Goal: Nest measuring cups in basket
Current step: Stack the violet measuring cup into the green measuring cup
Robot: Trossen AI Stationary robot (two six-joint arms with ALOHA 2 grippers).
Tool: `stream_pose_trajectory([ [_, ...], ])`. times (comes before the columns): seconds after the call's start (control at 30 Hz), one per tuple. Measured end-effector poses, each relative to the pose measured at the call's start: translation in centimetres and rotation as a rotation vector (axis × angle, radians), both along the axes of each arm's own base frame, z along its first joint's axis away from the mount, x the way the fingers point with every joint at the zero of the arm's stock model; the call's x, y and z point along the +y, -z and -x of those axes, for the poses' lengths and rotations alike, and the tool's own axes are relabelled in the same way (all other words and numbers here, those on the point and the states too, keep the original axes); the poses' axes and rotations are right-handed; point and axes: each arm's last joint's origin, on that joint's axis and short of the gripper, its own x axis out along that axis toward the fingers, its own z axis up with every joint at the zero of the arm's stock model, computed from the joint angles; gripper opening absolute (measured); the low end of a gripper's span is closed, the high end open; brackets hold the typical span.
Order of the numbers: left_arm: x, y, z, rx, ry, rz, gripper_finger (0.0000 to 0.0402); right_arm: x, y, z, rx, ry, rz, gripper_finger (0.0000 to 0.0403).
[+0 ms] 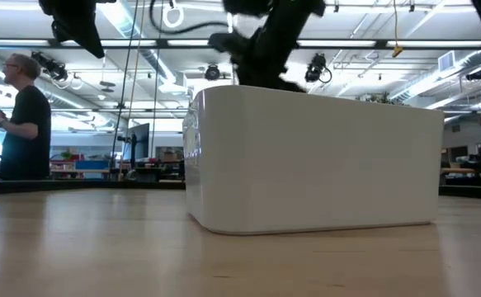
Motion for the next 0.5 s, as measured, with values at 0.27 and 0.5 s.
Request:
stream_pose_trajectory([
  [0.27, 0.0, 0.0, 0.0, -0.002, 0.0, 0.001, 0.0009, -0.8, 2.7, -3.8, 0.088, -0.128, -0.008, 0.0012],
  [0.5, 0.0, 0.0, 0.0, -0.002, 0.0, 0.001, 0.0009, -1.0, 2.4, -5.4, 0.171, -0.187, 0.007, 0.0012],
])
